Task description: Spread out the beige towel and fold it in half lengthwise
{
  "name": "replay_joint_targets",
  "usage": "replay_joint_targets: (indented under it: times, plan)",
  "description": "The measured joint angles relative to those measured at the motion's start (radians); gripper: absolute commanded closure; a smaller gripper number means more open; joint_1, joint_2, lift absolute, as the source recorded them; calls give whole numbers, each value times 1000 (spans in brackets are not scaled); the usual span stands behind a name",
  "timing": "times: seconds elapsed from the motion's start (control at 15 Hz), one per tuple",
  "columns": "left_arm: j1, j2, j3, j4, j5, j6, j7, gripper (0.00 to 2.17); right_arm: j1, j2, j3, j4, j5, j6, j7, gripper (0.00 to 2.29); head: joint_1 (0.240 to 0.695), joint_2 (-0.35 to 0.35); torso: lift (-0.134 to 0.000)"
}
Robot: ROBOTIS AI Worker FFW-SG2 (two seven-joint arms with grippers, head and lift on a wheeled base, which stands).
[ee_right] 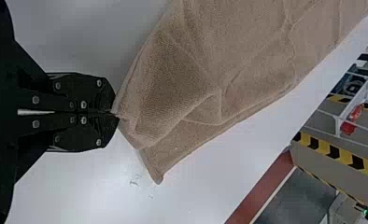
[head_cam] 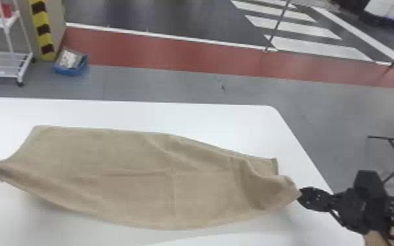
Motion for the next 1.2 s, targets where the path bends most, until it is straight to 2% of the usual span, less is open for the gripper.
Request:
replay_joint_targets:
  times: [0.13, 0.33, 0.53, 0.67, 0.8, 1.07, 1.2]
  plan:
    - [-15, 1, 10, -18, -2, 19, 7, 1835, -17, -5, -52, -15, -82, 26, 34, 1656, 695, -306, -124]
    - [-67, 2, 23, -50, -1, 94, 24, 1835, -94, -20, -110, -38, -155, 92, 44, 1656, 695, -314, -124]
    - [-159, 9, 28, -54, 12, 174, 37, 1835, -228, -69, -116, -31, -200, 184, 36, 1656, 695, -310, -124]
    - [-265, 12, 19, -4, 42, 240, 40, 1835, -359, -105, -56, 39, -184, 229, 15, 1652, 695, -289, -124]
    - [-375, 12, -9, 82, 58, 275, 54, 1835, -483, -123, 27, 148, -134, 231, -21, 1652, 665, -266, -124]
    - [-618, 11, -80, 319, 64, 286, 62, 1835, -713, -126, 178, 399, -54, 146, -115, 1652, 587, -204, -124]
    - [-727, 8, -110, 434, 62, 279, 62, 1835, -804, -121, 215, 499, -31, 97, -163, 1656, 557, -189, -124]
